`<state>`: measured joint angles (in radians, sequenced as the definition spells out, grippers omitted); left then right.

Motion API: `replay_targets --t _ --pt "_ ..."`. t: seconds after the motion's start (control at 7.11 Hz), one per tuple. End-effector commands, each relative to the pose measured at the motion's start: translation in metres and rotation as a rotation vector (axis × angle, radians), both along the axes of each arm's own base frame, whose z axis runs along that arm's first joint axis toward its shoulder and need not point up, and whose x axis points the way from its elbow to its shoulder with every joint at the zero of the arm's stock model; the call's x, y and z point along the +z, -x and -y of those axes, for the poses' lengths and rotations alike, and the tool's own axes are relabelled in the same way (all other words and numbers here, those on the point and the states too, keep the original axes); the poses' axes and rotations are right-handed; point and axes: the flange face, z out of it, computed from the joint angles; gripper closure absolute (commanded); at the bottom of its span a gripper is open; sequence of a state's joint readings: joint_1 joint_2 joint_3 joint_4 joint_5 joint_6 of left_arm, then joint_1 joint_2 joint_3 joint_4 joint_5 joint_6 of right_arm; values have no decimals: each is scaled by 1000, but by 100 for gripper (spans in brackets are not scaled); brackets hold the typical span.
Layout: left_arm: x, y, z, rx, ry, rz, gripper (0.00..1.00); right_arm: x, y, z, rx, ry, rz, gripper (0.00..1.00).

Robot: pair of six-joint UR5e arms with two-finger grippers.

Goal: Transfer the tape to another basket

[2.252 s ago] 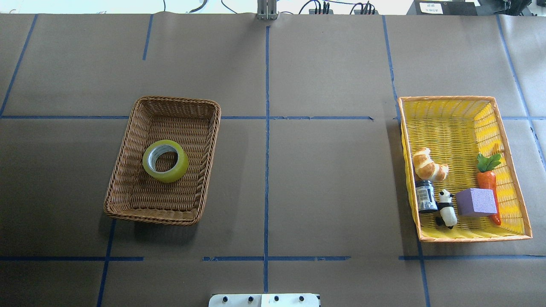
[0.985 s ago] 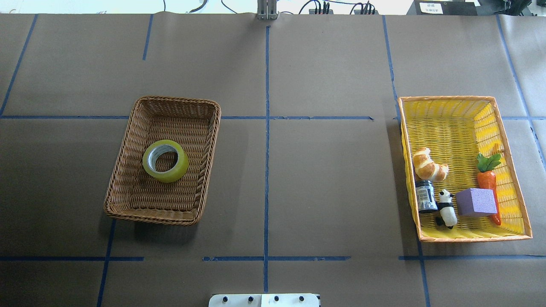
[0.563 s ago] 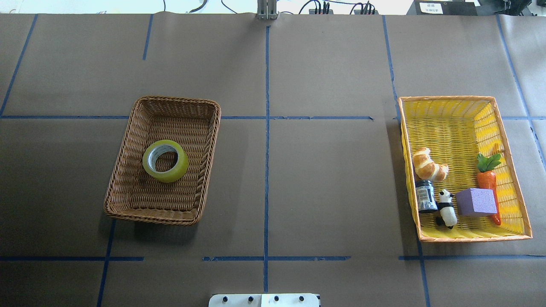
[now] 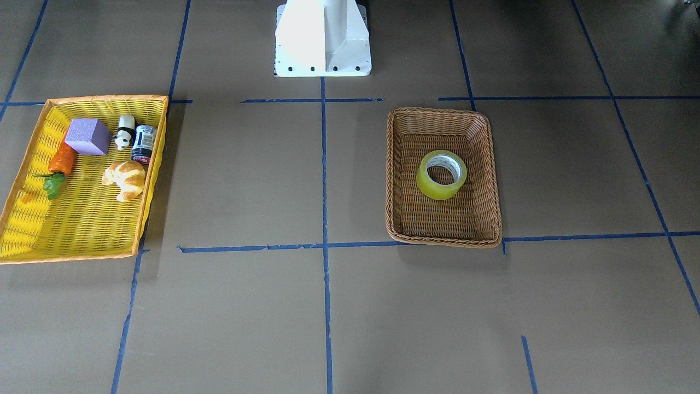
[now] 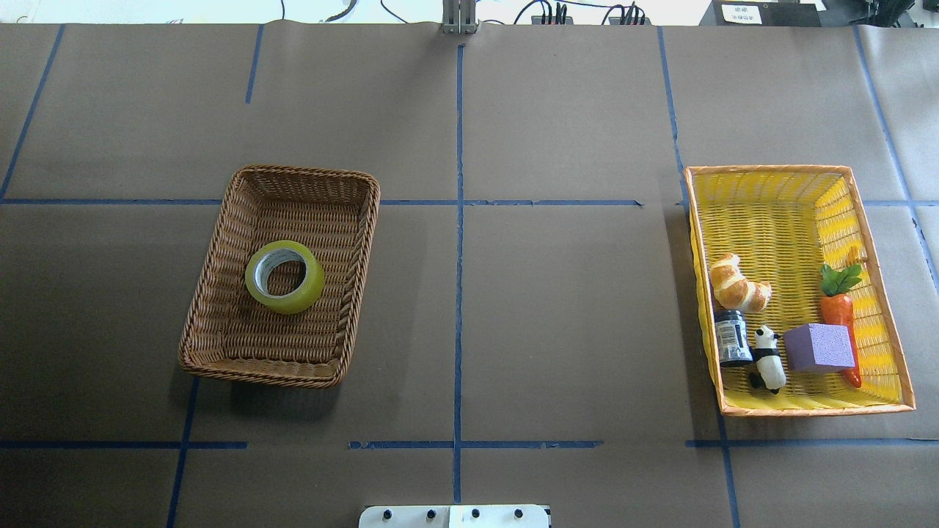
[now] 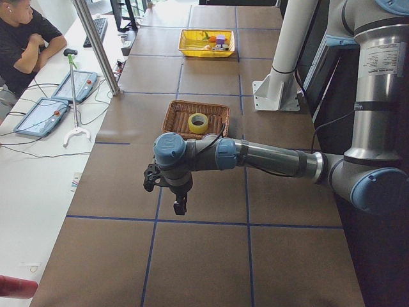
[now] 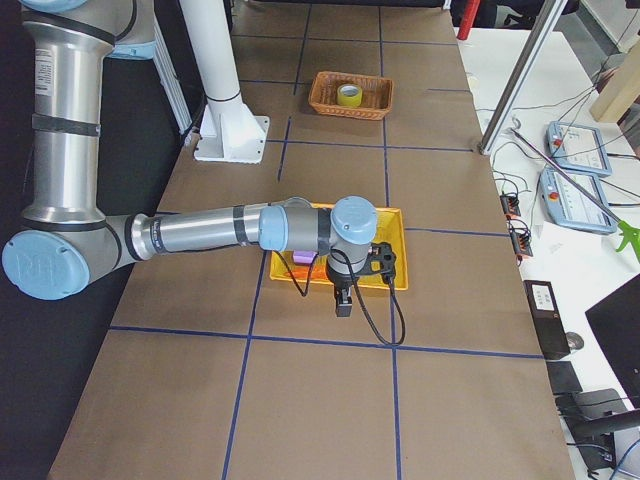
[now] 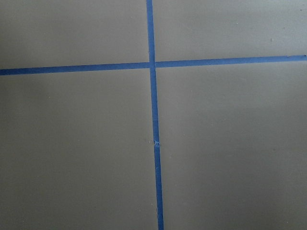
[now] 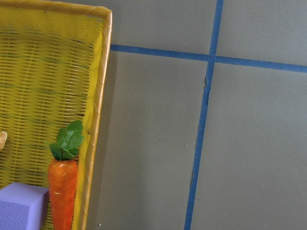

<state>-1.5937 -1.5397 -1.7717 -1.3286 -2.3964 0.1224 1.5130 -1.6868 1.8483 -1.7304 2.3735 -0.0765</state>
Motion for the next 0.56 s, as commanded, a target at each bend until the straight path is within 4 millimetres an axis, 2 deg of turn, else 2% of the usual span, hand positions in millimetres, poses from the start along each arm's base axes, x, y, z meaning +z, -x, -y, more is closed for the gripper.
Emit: replay_targets --t 0.0,0.28,0.42 --pt "-4 0 -2 2 -9 0 0 5 -2 -1 -2 -1 -36 0" --pt "-16 0 0 1 -50 0 0 8 -2 -3 -1 8 -32 0" --pt "-12 0 -2 1 -43 3 0 16 -2 -7 -4 25 -25 0"
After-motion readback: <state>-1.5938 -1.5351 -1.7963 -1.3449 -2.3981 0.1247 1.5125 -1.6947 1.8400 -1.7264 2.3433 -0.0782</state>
